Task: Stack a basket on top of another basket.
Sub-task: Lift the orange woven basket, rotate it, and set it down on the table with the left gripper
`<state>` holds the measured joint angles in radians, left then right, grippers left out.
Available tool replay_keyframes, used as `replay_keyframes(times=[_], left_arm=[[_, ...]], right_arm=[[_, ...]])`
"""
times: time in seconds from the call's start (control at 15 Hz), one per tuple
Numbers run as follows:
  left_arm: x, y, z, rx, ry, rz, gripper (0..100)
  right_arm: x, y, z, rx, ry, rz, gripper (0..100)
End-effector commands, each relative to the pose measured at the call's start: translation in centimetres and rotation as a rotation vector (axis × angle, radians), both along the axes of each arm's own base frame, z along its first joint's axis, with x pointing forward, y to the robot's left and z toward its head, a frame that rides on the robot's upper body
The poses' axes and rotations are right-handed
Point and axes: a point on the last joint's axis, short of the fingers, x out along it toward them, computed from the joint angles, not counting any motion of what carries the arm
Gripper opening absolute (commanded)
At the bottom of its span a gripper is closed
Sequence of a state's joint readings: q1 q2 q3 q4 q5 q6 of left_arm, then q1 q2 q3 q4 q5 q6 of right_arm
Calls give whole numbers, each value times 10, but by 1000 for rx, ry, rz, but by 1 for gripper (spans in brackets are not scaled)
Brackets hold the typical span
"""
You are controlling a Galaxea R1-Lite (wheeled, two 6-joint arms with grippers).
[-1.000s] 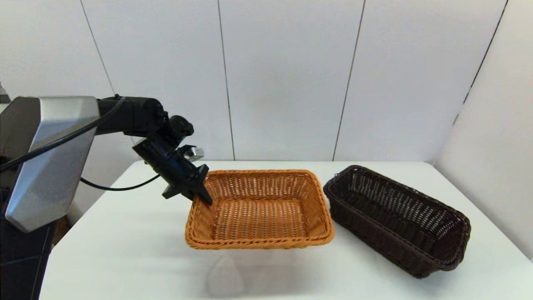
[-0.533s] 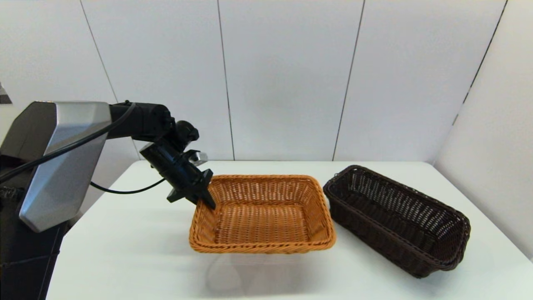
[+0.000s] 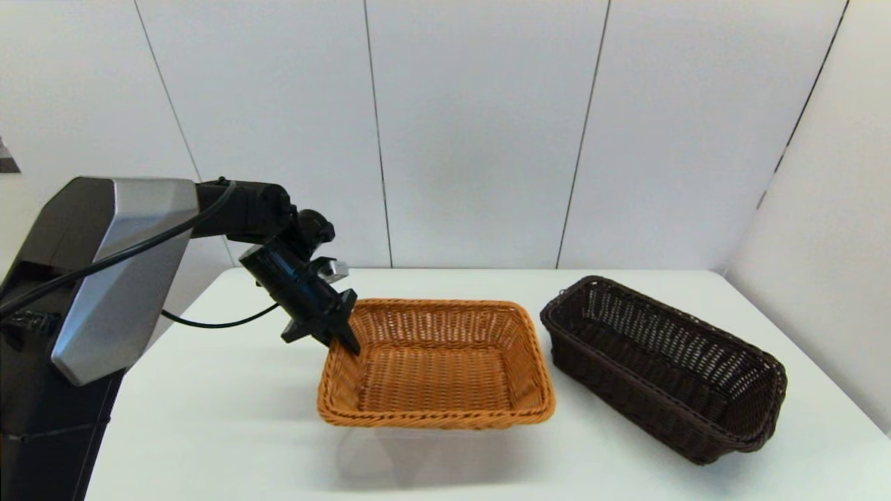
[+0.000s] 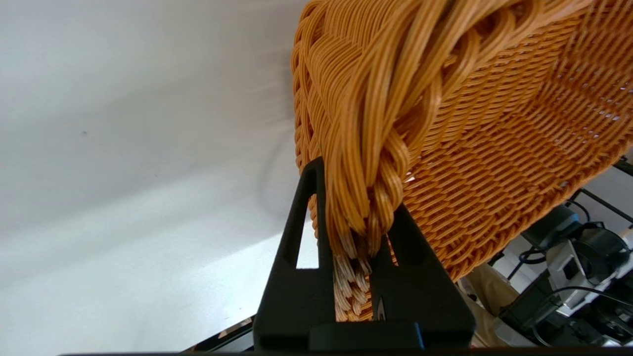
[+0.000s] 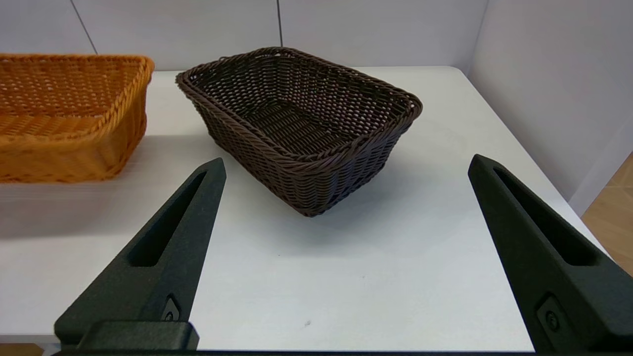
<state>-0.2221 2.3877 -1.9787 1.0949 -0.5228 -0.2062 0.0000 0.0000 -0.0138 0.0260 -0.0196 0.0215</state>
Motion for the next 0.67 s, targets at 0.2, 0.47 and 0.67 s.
replay_keyframes(times=[0.2,0.47,0.67], left_arm=[[0,-2,-4,0,14,-5,0],[0,-5,-5,-2,14,-17,0],[0,-6,-7,0,19,-22,0]], right_arm=[[0,0,0,0,0,0,100],[0,0,0,0,0,0,100],[0,0,0,0,0,0,100]])
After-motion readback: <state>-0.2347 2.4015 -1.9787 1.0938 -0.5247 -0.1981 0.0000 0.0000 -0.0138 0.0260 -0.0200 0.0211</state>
